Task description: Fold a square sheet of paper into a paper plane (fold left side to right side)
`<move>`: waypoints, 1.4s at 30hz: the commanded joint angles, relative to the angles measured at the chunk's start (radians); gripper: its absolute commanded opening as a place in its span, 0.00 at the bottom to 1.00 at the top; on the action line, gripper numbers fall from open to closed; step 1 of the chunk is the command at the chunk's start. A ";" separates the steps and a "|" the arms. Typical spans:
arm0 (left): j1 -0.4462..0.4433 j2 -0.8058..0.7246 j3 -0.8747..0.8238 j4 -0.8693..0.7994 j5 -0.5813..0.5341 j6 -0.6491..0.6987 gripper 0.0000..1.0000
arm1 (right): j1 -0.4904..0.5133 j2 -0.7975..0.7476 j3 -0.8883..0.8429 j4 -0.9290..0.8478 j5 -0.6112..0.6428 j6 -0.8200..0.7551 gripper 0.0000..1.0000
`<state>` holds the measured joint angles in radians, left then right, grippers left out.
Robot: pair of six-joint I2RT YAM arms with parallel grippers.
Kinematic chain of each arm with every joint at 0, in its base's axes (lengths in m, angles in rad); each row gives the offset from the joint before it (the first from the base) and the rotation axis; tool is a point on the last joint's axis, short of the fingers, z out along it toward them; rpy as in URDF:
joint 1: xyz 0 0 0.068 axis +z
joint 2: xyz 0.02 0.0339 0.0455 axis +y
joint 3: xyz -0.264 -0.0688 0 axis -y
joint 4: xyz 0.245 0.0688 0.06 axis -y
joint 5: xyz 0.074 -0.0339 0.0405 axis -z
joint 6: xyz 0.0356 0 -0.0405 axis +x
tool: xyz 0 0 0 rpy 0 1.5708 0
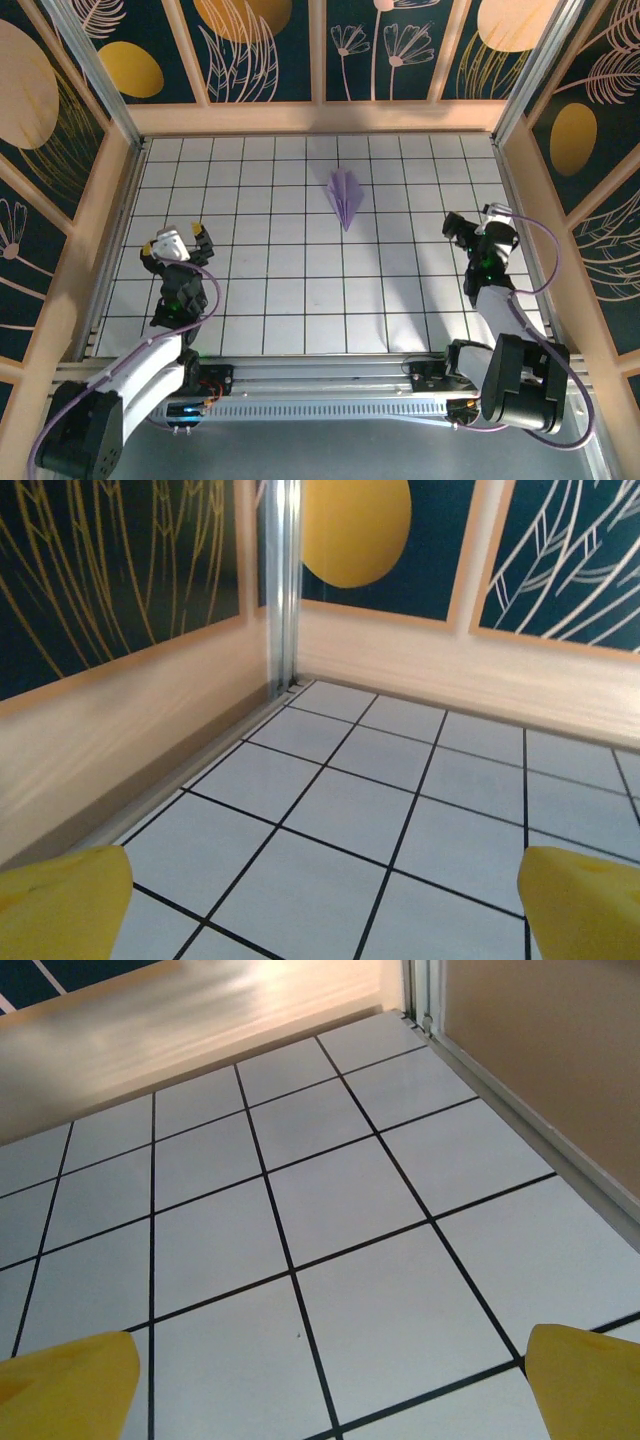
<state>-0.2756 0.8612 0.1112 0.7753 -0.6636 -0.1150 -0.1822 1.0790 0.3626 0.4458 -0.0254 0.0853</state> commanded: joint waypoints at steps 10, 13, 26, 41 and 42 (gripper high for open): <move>0.068 0.357 -0.028 0.513 0.176 0.149 0.99 | -0.030 0.181 -0.156 0.621 -0.155 -0.006 0.99; 0.090 0.442 -0.024 0.584 0.215 0.143 0.99 | -0.021 0.252 -0.170 0.677 -0.171 -0.014 0.99; 0.194 0.653 0.066 0.600 0.392 0.078 0.99 | 0.174 0.501 -0.233 1.097 -0.033 -0.117 0.99; 0.256 0.656 0.124 0.496 0.469 0.028 0.99 | 0.164 0.491 -0.157 0.918 0.056 -0.075 0.99; 0.256 0.656 0.124 0.497 0.469 0.028 0.99 | 0.171 0.489 -0.161 0.926 0.069 -0.081 0.99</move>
<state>-0.0250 1.5177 0.2260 1.2652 -0.2169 -0.0654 -0.0227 1.5700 0.2024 1.3430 -0.0010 0.0303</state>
